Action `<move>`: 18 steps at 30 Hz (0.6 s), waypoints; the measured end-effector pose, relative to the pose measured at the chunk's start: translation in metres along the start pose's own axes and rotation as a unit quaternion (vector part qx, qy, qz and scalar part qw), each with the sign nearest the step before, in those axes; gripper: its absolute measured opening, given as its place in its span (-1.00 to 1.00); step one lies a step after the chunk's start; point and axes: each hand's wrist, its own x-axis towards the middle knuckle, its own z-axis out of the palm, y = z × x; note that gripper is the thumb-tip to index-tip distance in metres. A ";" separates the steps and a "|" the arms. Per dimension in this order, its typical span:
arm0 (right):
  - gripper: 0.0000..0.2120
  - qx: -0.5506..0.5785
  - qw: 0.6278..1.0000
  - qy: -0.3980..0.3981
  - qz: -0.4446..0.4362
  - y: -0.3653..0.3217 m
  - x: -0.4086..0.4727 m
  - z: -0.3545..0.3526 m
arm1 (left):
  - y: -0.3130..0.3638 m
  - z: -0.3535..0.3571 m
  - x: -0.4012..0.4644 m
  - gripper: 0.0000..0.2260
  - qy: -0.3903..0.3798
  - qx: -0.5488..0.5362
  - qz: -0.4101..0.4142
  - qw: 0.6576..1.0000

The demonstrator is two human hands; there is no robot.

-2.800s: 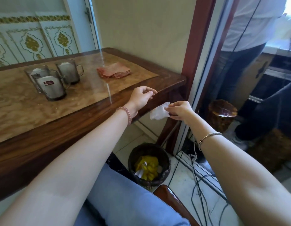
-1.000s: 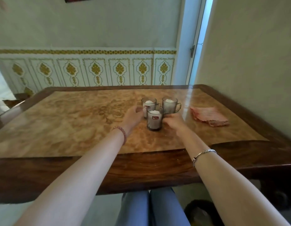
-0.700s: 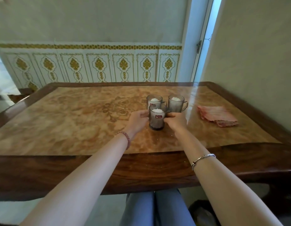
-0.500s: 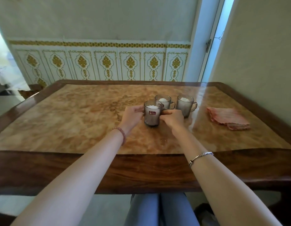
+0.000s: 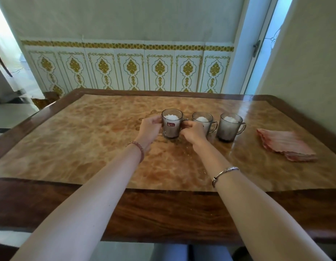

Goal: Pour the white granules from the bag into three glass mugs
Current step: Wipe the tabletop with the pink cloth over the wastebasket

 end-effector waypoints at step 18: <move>-0.74 0.005 0.999 -0.029 0.039 0.012 -0.014 -0.034 | 0.004 0.021 -0.006 -0.77 0.007 -0.011 -0.073 0.997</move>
